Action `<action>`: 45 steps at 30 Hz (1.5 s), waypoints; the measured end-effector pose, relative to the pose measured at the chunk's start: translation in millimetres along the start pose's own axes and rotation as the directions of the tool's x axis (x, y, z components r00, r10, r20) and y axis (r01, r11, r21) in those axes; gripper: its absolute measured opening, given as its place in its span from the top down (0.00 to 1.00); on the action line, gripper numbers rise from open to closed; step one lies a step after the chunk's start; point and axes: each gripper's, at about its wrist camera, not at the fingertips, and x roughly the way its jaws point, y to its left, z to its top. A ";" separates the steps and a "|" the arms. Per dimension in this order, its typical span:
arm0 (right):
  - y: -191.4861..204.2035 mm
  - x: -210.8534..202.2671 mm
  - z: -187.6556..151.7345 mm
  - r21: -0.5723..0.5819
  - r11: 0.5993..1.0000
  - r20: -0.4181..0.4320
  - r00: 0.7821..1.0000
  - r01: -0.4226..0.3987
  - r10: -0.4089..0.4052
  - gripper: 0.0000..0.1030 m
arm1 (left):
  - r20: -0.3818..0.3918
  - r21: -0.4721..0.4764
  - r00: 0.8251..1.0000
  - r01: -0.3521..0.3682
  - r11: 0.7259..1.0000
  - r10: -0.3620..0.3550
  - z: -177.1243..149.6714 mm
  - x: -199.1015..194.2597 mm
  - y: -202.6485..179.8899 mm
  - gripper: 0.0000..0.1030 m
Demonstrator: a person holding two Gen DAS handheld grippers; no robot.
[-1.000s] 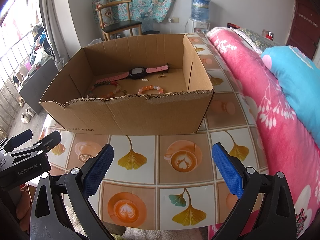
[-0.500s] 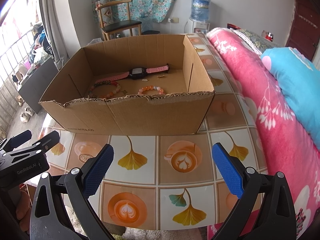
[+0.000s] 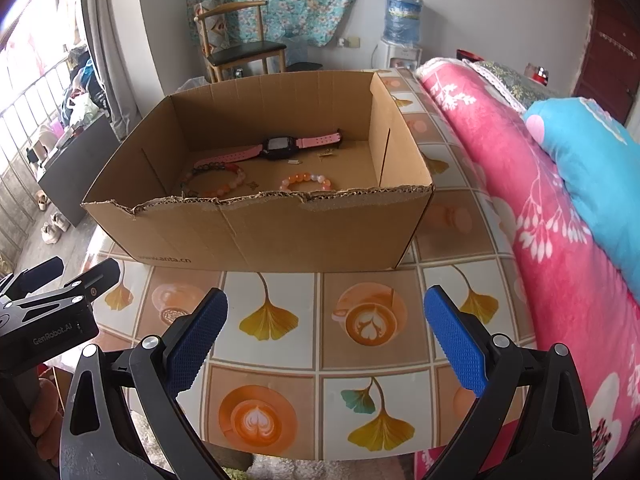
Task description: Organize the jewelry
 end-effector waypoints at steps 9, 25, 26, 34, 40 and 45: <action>-1.7 0.0 0.6 0.004 1.000 0.001 1.000 -0.004 0.003 0.08 | 0.006 0.008 1.000 0.003 1.000 -0.003 0.6 -4.2 -0.1 0.05; -3.1 -0.2 0.4 0.003 1.000 0.000 1.000 -0.003 0.003 0.08 | -0.003 0.006 1.000 0.005 1.000 -0.005 0.7 -3.0 0.2 0.05; -2.7 0.3 0.5 0.003 1.000 0.001 1.000 -0.003 0.003 0.08 | -0.003 0.006 1.000 0.006 1.000 -0.006 0.6 -3.1 0.0 0.05; -3.2 0.1 0.1 0.003 1.000 0.000 1.000 -0.003 0.003 0.08 | -0.003 0.007 1.000 0.008 1.000 -0.008 0.4 -2.7 0.4 0.05; -3.3 0.1 0.1 0.004 1.000 0.000 1.000 -0.003 0.003 0.08 | -0.003 0.006 1.000 0.009 1.000 -0.009 0.2 -2.6 -0.3 0.05; -3.8 0.0 0.0 0.004 1.000 -0.001 1.000 -0.004 0.004 0.08 | -0.003 0.007 1.000 0.009 1.000 -0.009 0.2 -2.7 -0.4 0.05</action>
